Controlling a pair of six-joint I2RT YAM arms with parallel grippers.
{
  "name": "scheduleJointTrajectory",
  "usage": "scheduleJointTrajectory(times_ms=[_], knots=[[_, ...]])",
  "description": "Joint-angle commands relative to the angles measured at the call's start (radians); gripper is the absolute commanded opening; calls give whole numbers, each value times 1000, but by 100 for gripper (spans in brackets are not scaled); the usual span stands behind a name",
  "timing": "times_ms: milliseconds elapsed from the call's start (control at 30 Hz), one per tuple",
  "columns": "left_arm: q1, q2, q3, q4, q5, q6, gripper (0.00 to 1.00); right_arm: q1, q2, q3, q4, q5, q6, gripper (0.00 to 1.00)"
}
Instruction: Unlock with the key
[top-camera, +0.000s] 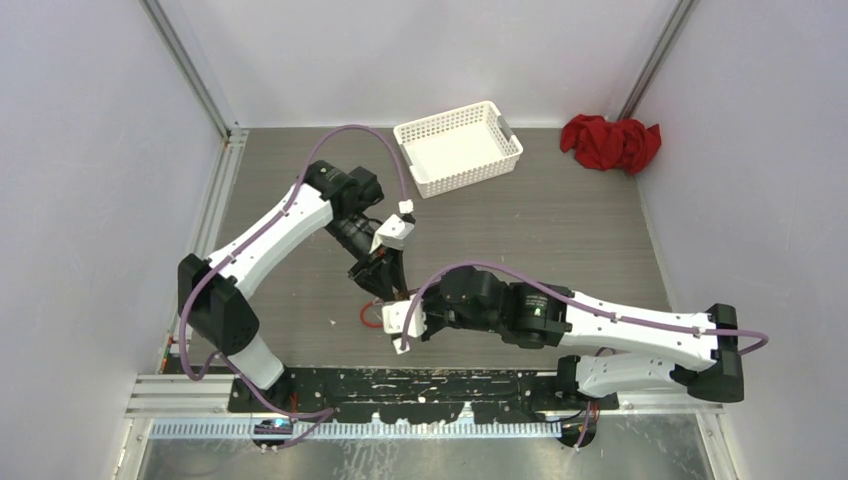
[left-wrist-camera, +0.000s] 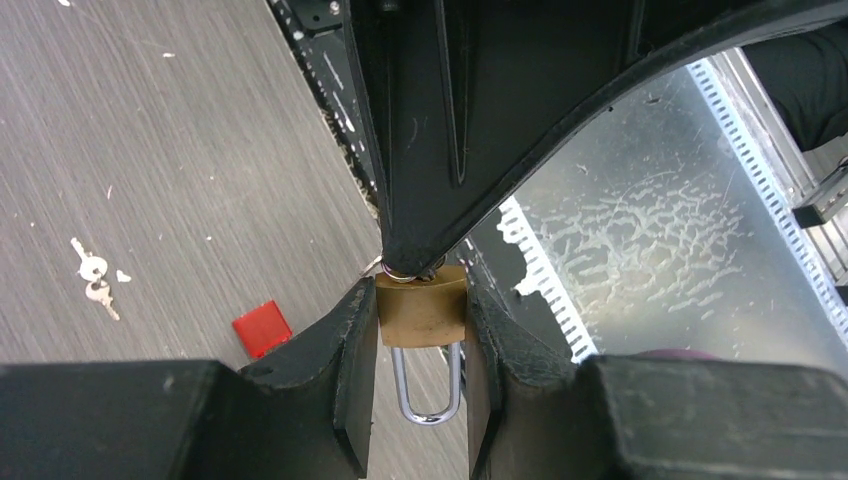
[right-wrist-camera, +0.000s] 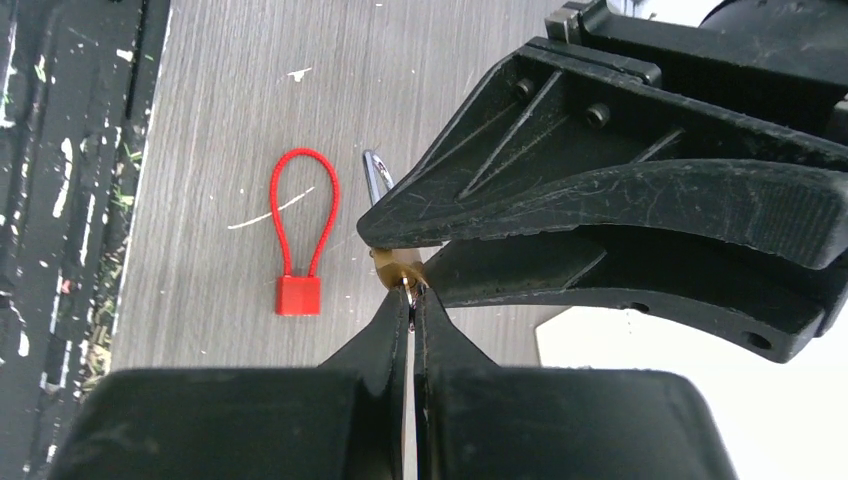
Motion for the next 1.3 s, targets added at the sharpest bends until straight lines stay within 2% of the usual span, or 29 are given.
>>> scheduleJointTrajectory(times_ms=[0,233,367,567,600,633,667,700,733,833,933,1100,1267], knots=[[-3,-26,69,-113,49,-52,0,10,38,29,-2,-5,188,1],[-3,-88,57,148,-59,-294,0,-6,31,-8,64,50,369,1],[-3,-112,34,233,-140,-360,0,-18,3,-47,145,106,461,1],[-2,-146,28,335,-245,-410,0,-48,-4,-77,213,86,602,1],[1,-149,28,347,-251,-409,0,-57,-7,-82,230,87,631,3],[4,-152,27,359,-259,-409,0,-70,-15,-86,249,85,660,13],[8,-151,27,371,-269,-413,0,-88,-24,-93,271,85,689,31],[11,-147,27,382,-283,-416,0,-110,-38,-98,291,85,717,41],[14,-144,28,395,-301,-421,0,-135,-51,-101,304,79,743,48],[29,-131,29,435,-342,-435,0,-227,-91,-104,322,23,805,56],[37,-114,18,476,-417,-429,0,-296,-117,-108,299,1,845,76],[39,-62,-44,561,-574,-382,0,-365,-174,-142,286,88,907,87],[48,74,-75,592,-606,-366,0,-440,-209,-151,215,188,990,94]])
